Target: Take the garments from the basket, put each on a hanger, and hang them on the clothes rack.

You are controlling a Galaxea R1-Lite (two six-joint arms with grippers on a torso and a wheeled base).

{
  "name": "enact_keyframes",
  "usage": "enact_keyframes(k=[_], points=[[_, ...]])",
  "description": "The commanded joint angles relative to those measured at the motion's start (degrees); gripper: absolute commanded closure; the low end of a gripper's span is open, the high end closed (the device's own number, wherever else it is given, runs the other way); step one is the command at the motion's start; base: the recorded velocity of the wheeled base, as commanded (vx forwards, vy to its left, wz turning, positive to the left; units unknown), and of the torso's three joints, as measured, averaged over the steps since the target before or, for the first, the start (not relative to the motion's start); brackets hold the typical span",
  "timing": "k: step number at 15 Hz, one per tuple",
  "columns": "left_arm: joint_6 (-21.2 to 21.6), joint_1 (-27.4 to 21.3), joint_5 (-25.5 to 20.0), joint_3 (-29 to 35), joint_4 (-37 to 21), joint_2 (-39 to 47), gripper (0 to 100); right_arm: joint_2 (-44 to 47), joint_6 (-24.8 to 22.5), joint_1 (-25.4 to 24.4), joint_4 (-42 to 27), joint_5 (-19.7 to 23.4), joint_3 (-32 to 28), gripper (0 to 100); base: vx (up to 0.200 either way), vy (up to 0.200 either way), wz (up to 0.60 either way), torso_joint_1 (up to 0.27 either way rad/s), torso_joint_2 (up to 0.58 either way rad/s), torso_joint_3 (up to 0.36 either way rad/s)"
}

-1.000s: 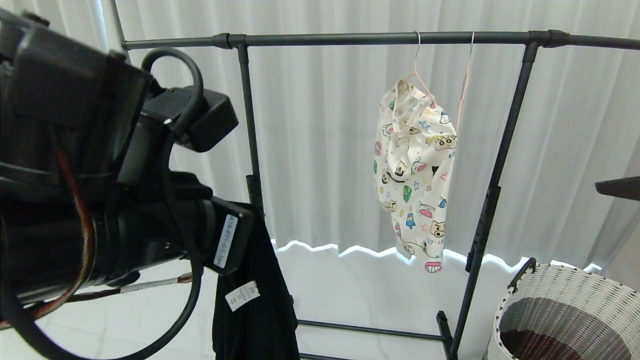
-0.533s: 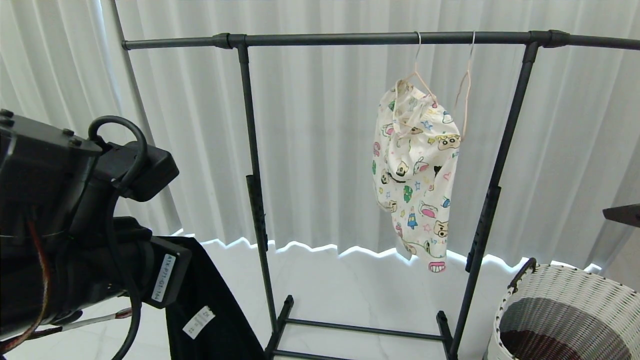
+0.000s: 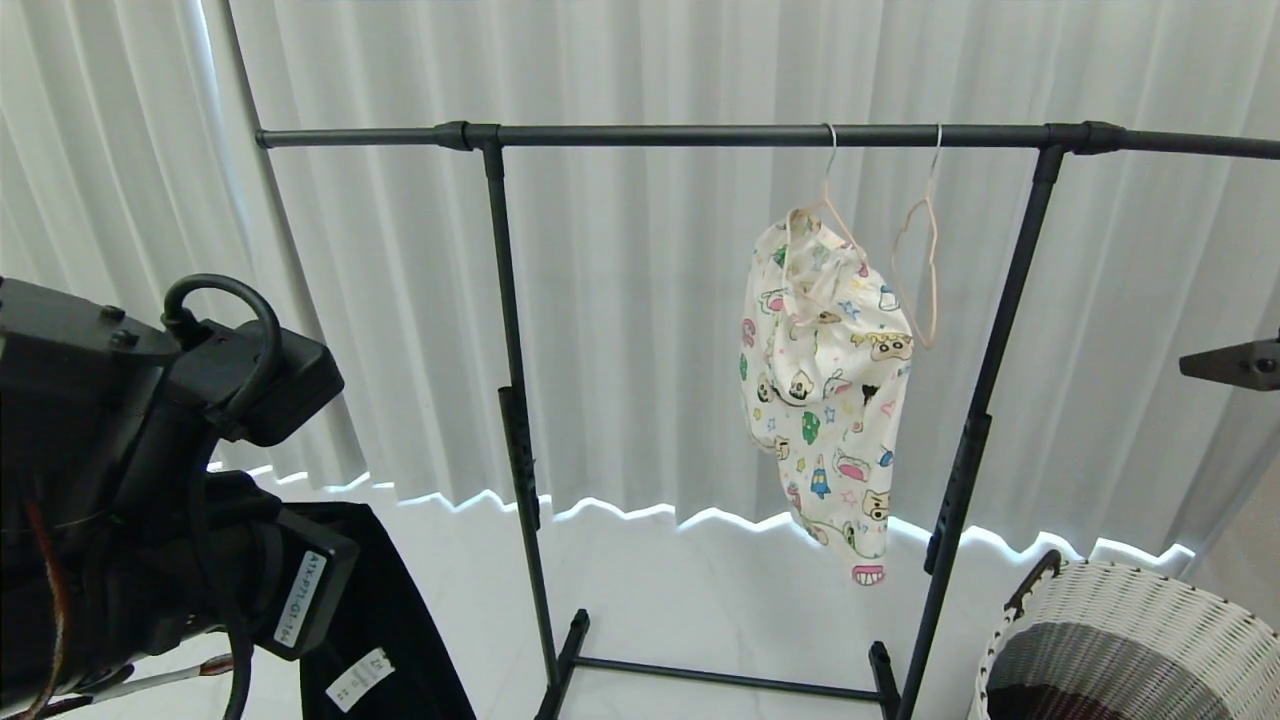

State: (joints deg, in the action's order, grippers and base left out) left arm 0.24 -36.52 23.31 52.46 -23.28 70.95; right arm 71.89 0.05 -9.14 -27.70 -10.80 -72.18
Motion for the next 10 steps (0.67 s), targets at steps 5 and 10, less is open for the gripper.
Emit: enact_keyframes(k=[5,10], points=[[0.11,0.05,0.77,0.01,3.77,-0.20,100,5.46,2.06,-0.09,0.01,-0.01,-6.66,0,0.000,0.000,0.00,0.192,-0.47,-0.285],[0.28,0.05,0.86,0.28,4.04,-0.37,100,5.46,2.15,-0.09,0.01,-0.01,-6.57,0,0.000,0.000,0.00,0.213,-0.49,-0.281]])
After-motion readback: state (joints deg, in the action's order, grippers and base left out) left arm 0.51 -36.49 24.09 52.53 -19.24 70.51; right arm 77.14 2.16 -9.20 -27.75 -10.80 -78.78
